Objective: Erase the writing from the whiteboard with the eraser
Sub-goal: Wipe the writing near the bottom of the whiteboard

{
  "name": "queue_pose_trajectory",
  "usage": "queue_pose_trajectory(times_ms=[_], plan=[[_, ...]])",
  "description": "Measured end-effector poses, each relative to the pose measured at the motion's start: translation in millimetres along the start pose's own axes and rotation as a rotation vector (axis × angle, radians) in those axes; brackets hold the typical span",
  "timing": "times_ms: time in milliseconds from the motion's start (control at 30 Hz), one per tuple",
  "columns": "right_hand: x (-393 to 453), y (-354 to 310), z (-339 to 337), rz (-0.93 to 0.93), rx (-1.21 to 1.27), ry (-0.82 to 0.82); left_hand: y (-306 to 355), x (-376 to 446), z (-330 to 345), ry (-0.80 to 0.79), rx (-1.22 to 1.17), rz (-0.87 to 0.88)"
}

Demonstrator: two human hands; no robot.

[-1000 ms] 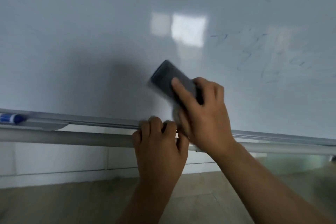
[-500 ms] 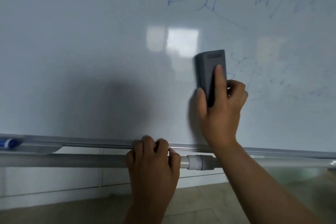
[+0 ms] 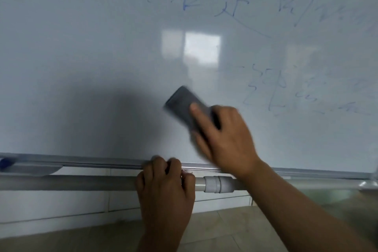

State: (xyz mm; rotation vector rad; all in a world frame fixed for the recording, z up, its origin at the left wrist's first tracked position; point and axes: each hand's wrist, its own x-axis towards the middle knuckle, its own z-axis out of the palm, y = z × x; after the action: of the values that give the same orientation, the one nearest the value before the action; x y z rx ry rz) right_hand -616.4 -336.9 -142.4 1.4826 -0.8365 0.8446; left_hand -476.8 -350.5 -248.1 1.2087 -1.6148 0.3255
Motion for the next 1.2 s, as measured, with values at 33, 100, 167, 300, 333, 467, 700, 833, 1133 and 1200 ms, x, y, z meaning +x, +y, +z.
queue_pose_trajectory(times_ms=[33,100,167,300,333,467,700,833,1133,1200], plan=[[-0.3,10.6,-2.0,0.166,0.019,0.054,1.6,-0.2,0.9,-0.007,0.003,-0.003],[3.9,14.8,-5.2,0.602,0.111,0.196,4.3,-0.6,1.5,-0.028,0.009,-0.014],[0.3,0.3,-0.8,0.519,0.071,0.159,4.7,0.8,0.0,-0.046,0.014,-0.021],[-10.6,22.2,-8.9,0.011,-0.030,-0.016,2.2,1.2,-1.8,-0.035,0.025,0.007],[-11.3,31.2,-11.2,0.205,-0.004,0.048,2.3,1.3,-1.2,-0.030,0.019,0.012],[-10.4,18.5,-10.3,0.580,0.079,0.159,3.5,3.3,-1.0,-0.043,0.030,-0.006],[-10.5,45.7,-20.2,0.702,0.083,0.193,6.1,2.4,-0.2,-0.013,0.024,-0.008],[-25.2,30.0,-19.6,0.125,0.003,-0.048,1.6,4.5,0.3,0.033,0.035,-0.008],[-36.2,46.6,-25.0,0.107,-0.030,-0.052,2.2,5.6,1.8,0.074,0.025,-0.013],[-40.6,74.2,-31.6,0.095,-0.110,-0.064,3.5,5.6,2.2,0.068,0.024,-0.008]])
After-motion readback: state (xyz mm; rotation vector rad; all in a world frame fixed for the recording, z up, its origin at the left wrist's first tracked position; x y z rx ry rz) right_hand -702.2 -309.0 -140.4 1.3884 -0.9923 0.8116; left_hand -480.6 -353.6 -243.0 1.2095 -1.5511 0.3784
